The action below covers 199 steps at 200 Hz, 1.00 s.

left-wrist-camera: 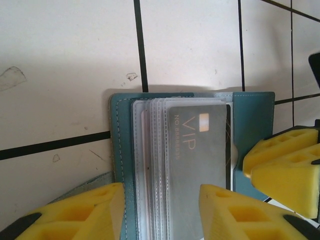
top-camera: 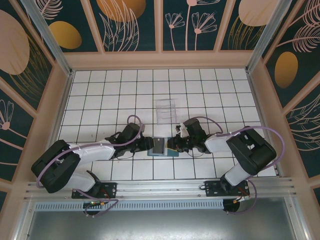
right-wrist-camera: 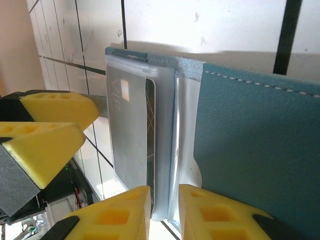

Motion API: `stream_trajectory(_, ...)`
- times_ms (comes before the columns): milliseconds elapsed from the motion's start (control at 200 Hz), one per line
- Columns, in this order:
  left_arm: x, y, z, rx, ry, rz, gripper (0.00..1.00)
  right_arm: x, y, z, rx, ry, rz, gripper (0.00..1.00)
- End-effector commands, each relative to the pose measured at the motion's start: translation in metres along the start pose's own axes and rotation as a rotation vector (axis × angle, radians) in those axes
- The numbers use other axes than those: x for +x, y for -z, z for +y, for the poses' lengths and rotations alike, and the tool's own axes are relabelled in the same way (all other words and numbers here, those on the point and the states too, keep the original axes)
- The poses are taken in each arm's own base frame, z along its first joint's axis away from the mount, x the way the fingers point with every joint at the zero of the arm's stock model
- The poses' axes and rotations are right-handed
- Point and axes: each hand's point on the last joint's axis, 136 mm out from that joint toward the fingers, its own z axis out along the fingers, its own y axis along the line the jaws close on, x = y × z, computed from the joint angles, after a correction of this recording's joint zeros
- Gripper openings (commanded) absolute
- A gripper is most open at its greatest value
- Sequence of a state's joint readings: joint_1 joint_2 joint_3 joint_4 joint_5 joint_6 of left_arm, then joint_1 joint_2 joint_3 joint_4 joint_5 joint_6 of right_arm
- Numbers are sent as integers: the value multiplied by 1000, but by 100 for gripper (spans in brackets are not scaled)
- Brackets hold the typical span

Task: Take the credit cards out of the card holder

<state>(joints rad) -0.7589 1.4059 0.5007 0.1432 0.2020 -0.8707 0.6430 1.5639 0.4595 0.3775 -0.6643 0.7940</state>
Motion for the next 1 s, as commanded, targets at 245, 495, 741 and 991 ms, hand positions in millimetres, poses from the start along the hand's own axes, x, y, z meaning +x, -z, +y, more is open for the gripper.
stream_trajectory(245, 7, -11, 15, -86, -20, 71, 44, -3, -1, 3, -2, 5, 10, 23)
stream_trajectory(495, 11, -14, 26, -146, -25, 94, 40, -4, -2, 3, 2, 4, 11, 23)
stream_trajectory(741, 16, -17, 39, -211, -38, 128, 39, -8, -2, 4, 10, 8, 7, 23)
stream_trajectory(991, 20, -18, 51, -269, -48, 151, 35, -9, -5, 3, 10, 3, 7, 23)
